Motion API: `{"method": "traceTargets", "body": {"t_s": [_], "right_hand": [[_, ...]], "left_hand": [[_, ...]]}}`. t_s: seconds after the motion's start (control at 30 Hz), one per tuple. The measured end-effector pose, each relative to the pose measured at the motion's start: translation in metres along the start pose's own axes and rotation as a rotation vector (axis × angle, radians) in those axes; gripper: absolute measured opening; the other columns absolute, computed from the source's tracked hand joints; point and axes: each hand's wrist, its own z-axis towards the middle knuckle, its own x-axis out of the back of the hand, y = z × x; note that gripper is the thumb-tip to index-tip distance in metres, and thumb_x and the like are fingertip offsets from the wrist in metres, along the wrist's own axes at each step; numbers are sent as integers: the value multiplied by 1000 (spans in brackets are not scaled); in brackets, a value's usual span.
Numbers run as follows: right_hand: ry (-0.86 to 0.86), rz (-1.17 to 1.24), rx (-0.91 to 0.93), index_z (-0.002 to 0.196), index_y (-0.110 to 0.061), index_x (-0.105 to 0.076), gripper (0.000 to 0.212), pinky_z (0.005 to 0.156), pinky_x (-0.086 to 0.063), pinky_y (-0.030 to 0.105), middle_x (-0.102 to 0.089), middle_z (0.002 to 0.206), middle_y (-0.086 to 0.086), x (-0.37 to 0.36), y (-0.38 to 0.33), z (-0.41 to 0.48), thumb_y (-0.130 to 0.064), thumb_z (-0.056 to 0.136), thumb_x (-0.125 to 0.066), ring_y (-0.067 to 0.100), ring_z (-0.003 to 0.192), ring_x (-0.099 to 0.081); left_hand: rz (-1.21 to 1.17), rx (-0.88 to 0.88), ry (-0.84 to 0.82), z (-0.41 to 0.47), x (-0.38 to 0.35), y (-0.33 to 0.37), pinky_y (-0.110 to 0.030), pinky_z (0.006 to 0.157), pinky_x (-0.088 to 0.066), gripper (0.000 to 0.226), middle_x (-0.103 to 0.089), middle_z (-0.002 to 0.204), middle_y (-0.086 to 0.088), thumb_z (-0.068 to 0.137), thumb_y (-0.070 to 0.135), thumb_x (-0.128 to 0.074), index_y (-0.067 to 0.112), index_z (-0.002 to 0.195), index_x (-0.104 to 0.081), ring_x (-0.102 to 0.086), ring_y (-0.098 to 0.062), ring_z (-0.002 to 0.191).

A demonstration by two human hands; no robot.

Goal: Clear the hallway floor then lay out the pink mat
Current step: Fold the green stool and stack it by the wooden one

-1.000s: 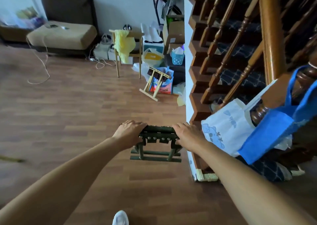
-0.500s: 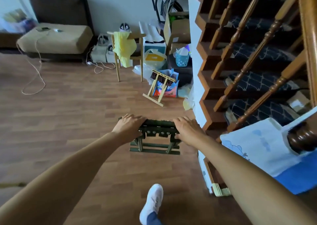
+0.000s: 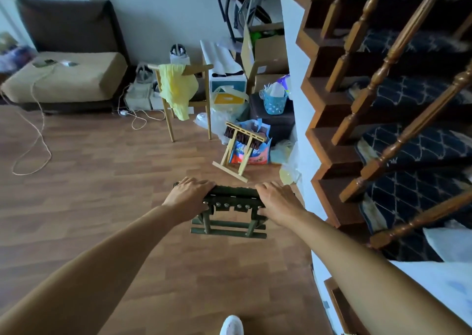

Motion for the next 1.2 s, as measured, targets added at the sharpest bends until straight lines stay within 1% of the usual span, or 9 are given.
{"method": "traceTargets", "body": {"t_s": [0.13, 0.27, 0.37, 0.43, 0.57, 0.73, 0.83, 0.97, 1.2], "right_hand": [[-21, 10, 5, 121, -14, -45, 48, 92, -43, 40, -50, 128, 7, 6, 11, 50, -26, 81, -69, 28, 114, -47], [-67, 31, -19, 119, -12, -47, 46, 94, -43, 39, -51, 126, 8, 7, 18, 104, -27, 82, -68, 27, 112, -48], [-70, 26, -30, 120, -11, -47, 46, 92, -42, 38, -54, 123, 8, 4, 23, 146, -29, 83, -67, 26, 112, -50], [-85, 37, -65, 120, -11, -47, 46, 90, -41, 38, -55, 120, 7, 1, 27, 178, -30, 83, -67, 26, 110, -50], [-91, 53, -136, 119, -14, -46, 44, 84, -41, 36, -57, 117, 6, -1, 35, 227, -30, 83, -65, 25, 107, -53], [-56, 64, -217, 113, -15, -50, 39, 78, -40, 33, -61, 109, 4, -8, 40, 297, -31, 80, -65, 23, 101, -56], [-37, 68, -242, 113, -15, -50, 40, 79, -43, 34, -61, 107, 4, -12, 44, 327, -32, 80, -65, 22, 98, -57], [-44, 85, -282, 116, -15, -48, 43, 84, -45, 35, -61, 107, 5, -23, 52, 363, -32, 81, -66, 22, 98, -58], [-28, 121, -308, 115, -14, -50, 41, 92, -43, 35, -59, 112, 5, -49, 78, 419, -29, 81, -67, 22, 102, -56]], "left_hand": [[-18, 11, -6, 42, 3, -33, -29, 79, -33, 42, -62, 107, 6, 75, 21, -69, 26, 114, -53, -52, -23, 102], [-35, -23, -32, 87, 5, -70, -27, 77, -28, 42, -64, 106, 3, 75, 19, -68, 23, 115, -55, -52, -24, 100], [-40, -40, -31, 126, 10, -97, -25, 66, -24, 32, -64, 96, 4, 71, 18, -68, 25, 101, -58, -56, -23, 92], [-63, -69, -81, 159, 12, -120, -27, 63, -28, 28, -65, 91, 3, 71, 17, -68, 24, 96, -57, -58, -24, 87], [-53, -105, -155, 216, 15, -154, -33, 73, -42, 31, -64, 103, 1, 78, 19, -65, 24, 106, -55, -58, -24, 97], [-11, -177, -218, 285, 17, -207, -37, 82, -45, 37, -60, 112, -2, 83, 24, -61, 23, 119, -51, -55, -26, 106], [8, -203, -220, 317, 14, -229, -38, 84, -45, 42, -59, 115, 0, 85, 26, -60, 26, 125, -48, -55, -25, 107], [-16, -239, -207, 354, 6, -251, -38, 87, -45, 40, -60, 116, 0, 84, 21, -61, 25, 123, -52, -57, -25, 106], [74, -293, -235, 422, -18, -280, -37, 91, -42, 41, -52, 117, -3, 85, 21, -61, 21, 125, -53, -57, -26, 105]]}}
